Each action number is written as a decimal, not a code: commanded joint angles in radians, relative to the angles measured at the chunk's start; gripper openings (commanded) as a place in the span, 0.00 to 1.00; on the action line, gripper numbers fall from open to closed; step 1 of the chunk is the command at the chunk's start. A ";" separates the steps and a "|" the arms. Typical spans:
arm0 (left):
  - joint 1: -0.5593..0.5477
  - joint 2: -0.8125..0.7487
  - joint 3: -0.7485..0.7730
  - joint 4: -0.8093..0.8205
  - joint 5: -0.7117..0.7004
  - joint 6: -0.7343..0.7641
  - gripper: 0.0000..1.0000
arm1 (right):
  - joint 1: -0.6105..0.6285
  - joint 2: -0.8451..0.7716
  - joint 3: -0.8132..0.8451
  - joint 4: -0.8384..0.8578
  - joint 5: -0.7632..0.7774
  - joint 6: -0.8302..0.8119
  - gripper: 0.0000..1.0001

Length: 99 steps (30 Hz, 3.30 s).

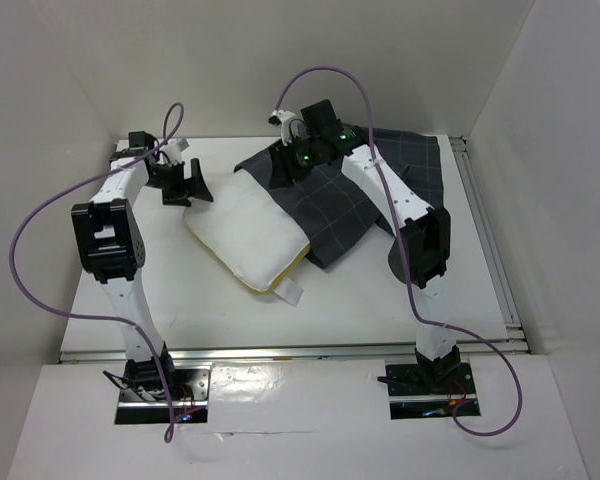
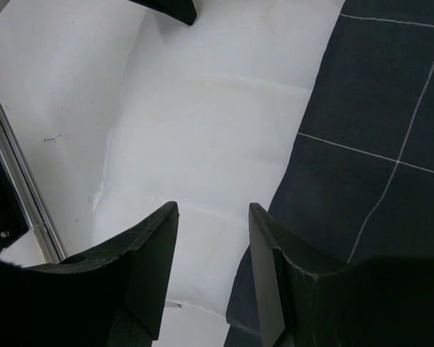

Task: Put the pillow into the pillowcase

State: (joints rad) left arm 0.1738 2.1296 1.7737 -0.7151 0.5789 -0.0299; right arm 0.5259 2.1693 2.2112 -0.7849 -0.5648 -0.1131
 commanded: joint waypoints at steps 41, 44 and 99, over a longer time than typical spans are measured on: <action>0.102 0.239 0.127 -0.347 0.716 0.332 0.00 | 0.025 0.066 0.100 -0.034 0.025 -0.033 0.50; 0.078 0.133 0.127 -0.281 0.607 0.321 0.00 | 0.025 0.066 0.111 -0.011 0.049 -0.023 0.50; -0.537 -0.752 -0.171 0.253 -0.366 0.561 0.00 | -0.096 -0.166 -0.134 0.389 0.189 -0.045 0.07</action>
State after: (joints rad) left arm -0.3565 1.4525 1.5513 -0.5808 0.2146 0.4946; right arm 0.4339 2.0350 2.0598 -0.3862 -0.3401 -0.1566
